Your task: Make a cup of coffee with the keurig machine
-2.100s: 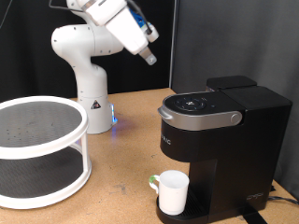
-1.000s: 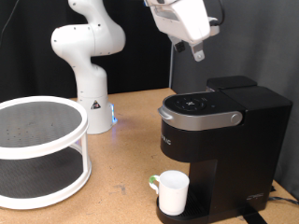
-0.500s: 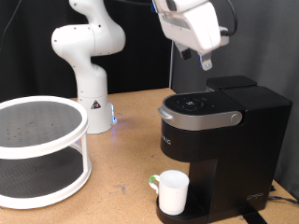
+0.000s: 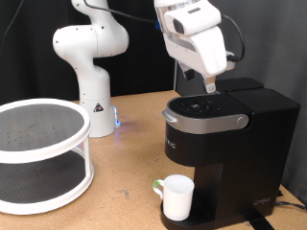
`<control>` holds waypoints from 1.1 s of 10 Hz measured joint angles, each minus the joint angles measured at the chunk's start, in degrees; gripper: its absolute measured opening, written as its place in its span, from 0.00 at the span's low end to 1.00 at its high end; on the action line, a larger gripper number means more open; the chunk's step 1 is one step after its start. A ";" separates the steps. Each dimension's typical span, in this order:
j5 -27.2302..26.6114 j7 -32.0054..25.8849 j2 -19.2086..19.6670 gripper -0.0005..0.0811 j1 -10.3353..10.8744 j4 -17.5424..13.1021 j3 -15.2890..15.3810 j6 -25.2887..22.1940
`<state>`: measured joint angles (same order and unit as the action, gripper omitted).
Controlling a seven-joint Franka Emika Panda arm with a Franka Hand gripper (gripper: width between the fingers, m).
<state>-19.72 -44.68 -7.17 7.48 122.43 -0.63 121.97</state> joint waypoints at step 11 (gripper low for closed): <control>0.02 -4.68 0.31 0.01 0.07 7.26 1.31 9.41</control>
<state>-19.70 -49.36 -6.86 7.55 129.69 0.68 131.38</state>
